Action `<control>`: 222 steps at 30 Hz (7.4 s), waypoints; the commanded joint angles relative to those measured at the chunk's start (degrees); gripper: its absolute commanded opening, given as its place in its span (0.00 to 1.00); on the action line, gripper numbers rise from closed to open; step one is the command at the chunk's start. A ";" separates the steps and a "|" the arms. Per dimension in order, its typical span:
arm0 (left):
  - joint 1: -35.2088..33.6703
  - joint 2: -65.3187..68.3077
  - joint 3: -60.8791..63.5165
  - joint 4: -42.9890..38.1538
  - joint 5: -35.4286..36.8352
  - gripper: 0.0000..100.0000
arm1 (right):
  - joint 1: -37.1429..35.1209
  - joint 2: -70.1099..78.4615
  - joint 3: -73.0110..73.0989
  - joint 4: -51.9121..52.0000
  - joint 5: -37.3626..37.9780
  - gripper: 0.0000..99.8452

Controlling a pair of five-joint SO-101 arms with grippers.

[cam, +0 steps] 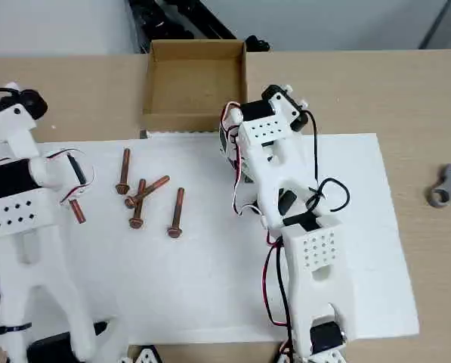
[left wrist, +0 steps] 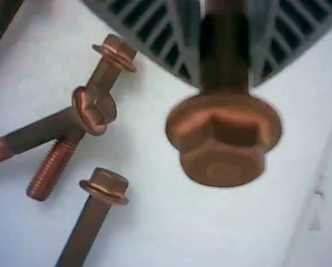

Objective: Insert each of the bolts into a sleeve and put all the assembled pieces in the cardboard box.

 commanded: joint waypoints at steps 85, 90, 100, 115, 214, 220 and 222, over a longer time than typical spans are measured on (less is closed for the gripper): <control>0.26 -2.11 0.22 -1.49 -0.26 0.00 | 3.12 -4.09 -0.18 -1.89 24.35 0.14; 0.26 -2.11 0.22 -1.58 -0.26 0.00 | 5.58 -0.31 -0.18 -1.98 24.35 0.14; 0.26 -2.11 0.22 -1.41 -0.18 0.00 | 5.23 2.07 -0.18 -1.71 24.53 0.13; -3.69 -2.55 0.22 -1.58 -2.37 0.00 | 3.30 -5.76 -0.18 3.56 24.62 0.01; 54.68 -15.30 -6.29 -28.84 6.15 0.00 | -12.00 -137.19 106.55 -50.51 52.75 0.00; 51.87 -14.95 -6.29 -28.75 6.15 0.00 | -11.91 -137.19 106.55 -50.51 52.75 0.00; 51.69 -14.86 -5.93 -28.57 6.24 0.00 | -11.91 -137.19 106.55 -50.51 52.75 0.00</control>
